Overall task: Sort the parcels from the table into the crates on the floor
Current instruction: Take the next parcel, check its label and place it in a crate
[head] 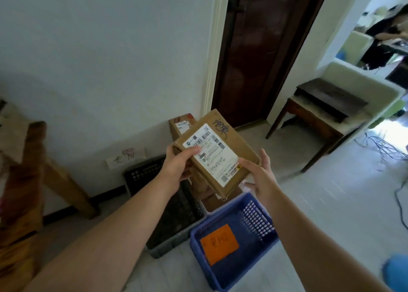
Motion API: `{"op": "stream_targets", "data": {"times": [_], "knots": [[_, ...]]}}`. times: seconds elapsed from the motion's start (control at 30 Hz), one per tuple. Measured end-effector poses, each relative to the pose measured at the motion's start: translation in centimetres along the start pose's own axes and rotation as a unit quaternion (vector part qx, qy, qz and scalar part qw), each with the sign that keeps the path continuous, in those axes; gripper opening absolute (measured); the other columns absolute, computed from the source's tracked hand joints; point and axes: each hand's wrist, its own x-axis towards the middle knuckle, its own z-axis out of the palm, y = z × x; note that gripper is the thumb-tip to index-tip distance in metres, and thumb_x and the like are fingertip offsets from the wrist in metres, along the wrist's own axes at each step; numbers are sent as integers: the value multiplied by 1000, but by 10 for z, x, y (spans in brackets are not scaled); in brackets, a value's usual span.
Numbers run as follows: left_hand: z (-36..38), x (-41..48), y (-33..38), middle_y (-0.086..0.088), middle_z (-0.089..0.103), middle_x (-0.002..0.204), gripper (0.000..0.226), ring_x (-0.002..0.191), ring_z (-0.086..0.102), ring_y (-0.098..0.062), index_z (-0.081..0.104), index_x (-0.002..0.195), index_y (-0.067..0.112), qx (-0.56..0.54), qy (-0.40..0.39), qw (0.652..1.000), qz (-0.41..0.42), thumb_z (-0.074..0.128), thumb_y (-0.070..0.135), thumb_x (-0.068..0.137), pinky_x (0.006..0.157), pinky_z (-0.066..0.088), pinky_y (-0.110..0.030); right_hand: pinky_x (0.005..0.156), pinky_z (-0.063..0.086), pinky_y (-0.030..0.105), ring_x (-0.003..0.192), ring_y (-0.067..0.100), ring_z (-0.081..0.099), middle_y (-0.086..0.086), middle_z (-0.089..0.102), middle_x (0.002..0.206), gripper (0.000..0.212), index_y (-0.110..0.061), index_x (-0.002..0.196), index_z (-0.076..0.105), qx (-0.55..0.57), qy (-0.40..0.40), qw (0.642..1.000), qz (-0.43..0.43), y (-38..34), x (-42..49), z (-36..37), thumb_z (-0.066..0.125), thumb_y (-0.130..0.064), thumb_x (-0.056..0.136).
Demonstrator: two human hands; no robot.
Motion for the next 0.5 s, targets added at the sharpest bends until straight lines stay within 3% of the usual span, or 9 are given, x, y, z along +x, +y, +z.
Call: {"op": "stream_targets", "data": {"times": [0.03,0.1,0.2,0.27,0.33,0.4,0.5], "knots": [[11,7,-1,-1,69,105,67,90,65,-18,40,129,29,-7,11,1000,1,76,31,72,64,45,-33,63,57,34,75,14,72,3,64,112,100,-35,146,25,-16,-24,1000,-2,-11,10,-11,79,-18,64],[30,19,-2,0,69,105,68,86,67,-16,38,130,29,-15,29,999,7,75,32,73,60,47,-30,59,57,30,77,14,72,4,70,101,80,-25,140,40,-54,-70,996,-2,-29,31,-26,77,-14,69],[46,43,-3,-4,66,109,75,90,66,-19,33,135,27,-23,75,997,13,75,32,73,64,49,-33,87,55,39,86,15,71,0,75,91,57,-16,131,51,-154,-103,983,4,-42,65,-33,72,-20,79],[57,66,-3,-7,66,112,78,94,66,-23,33,136,21,-40,115,993,8,77,34,73,75,53,-40,92,52,39,92,15,69,0,74,95,49,-16,128,55,-188,-103,977,4,-44,89,-31,68,-31,83],[68,90,-1,-6,71,102,55,87,70,-22,51,121,12,-60,131,989,5,74,35,77,78,56,-41,79,55,30,87,12,70,-4,74,92,38,-20,120,59,-214,-88,973,-1,-47,108,-26,62,-40,87],[86,119,-1,-2,73,94,28,82,71,-19,63,104,16,-63,125,990,-7,68,35,84,73,57,-37,57,51,17,72,5,70,-7,73,84,28,-22,109,61,-213,-59,975,-1,-50,132,-27,59,-42,89],[111,160,-2,2,71,97,20,88,68,-17,64,106,22,-30,111,993,-21,59,34,91,76,56,-38,38,40,6,55,-8,63,-8,71,79,15,-26,97,61,-214,-17,977,7,-56,167,-31,56,-39,92]]}}
